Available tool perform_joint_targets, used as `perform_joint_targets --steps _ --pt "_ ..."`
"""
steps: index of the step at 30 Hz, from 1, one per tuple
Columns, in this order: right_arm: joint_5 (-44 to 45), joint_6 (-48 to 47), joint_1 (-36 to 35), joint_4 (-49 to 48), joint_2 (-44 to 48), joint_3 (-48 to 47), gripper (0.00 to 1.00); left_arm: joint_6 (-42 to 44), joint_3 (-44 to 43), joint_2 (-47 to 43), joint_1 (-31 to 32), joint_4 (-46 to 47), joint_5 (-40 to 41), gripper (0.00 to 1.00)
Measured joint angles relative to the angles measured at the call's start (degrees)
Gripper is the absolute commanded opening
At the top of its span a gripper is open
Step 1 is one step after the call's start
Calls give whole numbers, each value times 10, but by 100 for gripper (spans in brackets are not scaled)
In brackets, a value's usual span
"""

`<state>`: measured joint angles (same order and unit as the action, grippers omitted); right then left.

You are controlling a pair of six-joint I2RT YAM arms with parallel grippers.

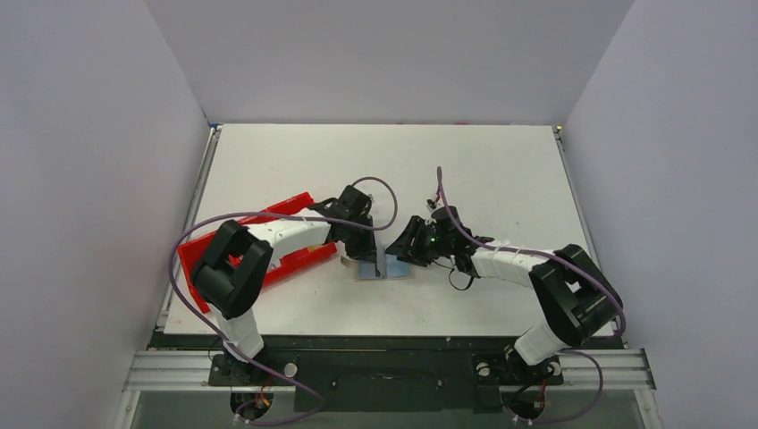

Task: Take the credit cards out of the card holder
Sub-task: Remove the credit card from the card holder.

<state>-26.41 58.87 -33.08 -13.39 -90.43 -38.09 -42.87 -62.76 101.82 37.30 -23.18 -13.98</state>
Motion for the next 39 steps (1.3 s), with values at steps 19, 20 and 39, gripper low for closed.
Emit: perform_joint_targets --steps 19,20,39 --pt "203 -87 0 242 153 -19 41 -4 -77 62 44 8 -11 0" --pt "210 -91 -4 249 153 -19 40 -4 -77 62 44 7 -10 0" --pt "274 -129 -98 283 -5 -127 7 -2 -9 -21 -18 -2 26 17"
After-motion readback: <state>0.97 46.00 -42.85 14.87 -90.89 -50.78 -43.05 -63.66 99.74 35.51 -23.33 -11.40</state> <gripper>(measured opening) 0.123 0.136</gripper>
